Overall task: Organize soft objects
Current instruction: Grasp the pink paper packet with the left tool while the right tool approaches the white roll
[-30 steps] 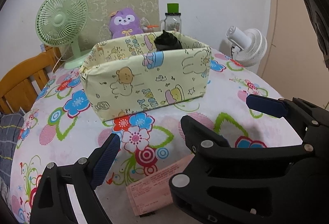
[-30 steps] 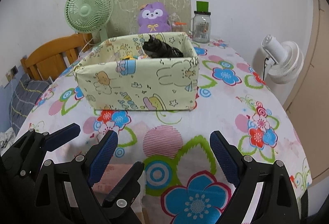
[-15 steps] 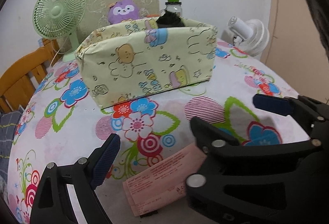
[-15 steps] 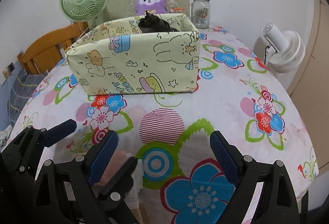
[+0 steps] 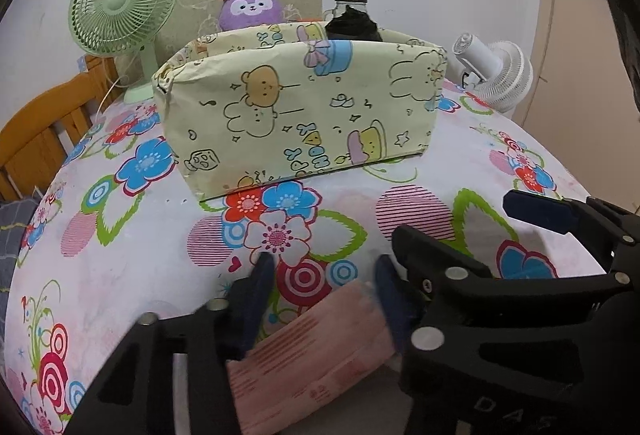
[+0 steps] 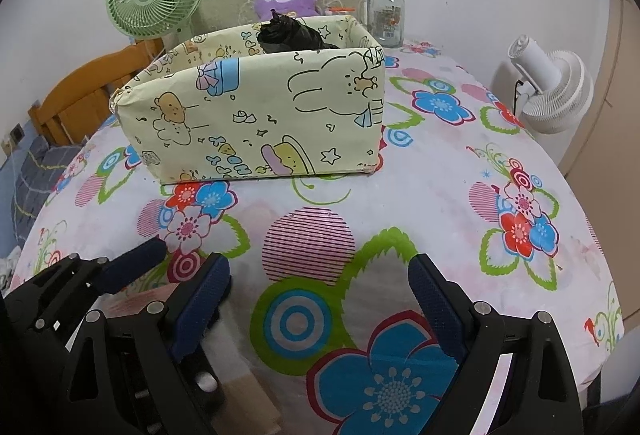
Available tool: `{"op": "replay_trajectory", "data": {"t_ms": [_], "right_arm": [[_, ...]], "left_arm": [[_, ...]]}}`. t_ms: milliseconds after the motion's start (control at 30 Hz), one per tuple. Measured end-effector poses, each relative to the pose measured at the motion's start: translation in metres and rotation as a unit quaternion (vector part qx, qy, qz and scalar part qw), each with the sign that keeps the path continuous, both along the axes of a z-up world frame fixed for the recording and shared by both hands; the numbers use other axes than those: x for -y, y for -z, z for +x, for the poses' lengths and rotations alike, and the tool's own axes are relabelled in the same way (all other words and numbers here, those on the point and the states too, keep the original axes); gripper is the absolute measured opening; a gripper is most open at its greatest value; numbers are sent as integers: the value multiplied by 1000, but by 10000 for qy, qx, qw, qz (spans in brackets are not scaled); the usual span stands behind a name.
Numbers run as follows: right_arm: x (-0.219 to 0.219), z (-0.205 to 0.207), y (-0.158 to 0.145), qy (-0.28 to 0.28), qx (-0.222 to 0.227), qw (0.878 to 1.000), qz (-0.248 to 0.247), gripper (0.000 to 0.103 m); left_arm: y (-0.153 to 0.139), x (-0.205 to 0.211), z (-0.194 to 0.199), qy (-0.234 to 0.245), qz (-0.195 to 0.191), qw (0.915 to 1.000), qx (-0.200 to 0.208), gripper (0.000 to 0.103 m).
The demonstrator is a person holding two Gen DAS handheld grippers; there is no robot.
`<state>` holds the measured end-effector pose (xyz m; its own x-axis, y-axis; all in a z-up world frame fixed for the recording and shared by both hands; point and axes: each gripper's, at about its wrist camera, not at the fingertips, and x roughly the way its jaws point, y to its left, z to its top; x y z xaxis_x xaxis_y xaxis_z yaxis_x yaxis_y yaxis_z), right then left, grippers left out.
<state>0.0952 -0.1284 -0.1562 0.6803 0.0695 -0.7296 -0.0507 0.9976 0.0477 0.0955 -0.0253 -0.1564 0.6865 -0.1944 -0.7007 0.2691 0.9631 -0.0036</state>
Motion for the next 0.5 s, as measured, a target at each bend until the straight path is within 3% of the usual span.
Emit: {"op": "replay_trajectory", "data": {"t_ms": [133,300,400,433,500], "right_arm": [[1,0,0,23,-6,10000,11,93],[-1,0,0,14,-20,10000,31,93],[-1,-2,-1,13,-12,10000,60,93],[-1,-3,-1,4,-4,10000,83,93],[-2,-4,-3,-4,4,9999,110,93]], "left_arm": [[1,-8,4,-168,-11,9998,-43,37],[1,-18,4,-305,22,9995,-65,36],[-2,-19,0,-308,80,9995,-4,51],[-3,-20,-2,-308,68,9995,17,62],[-5,-22,-6,-322,52,9994,77,68]]}}
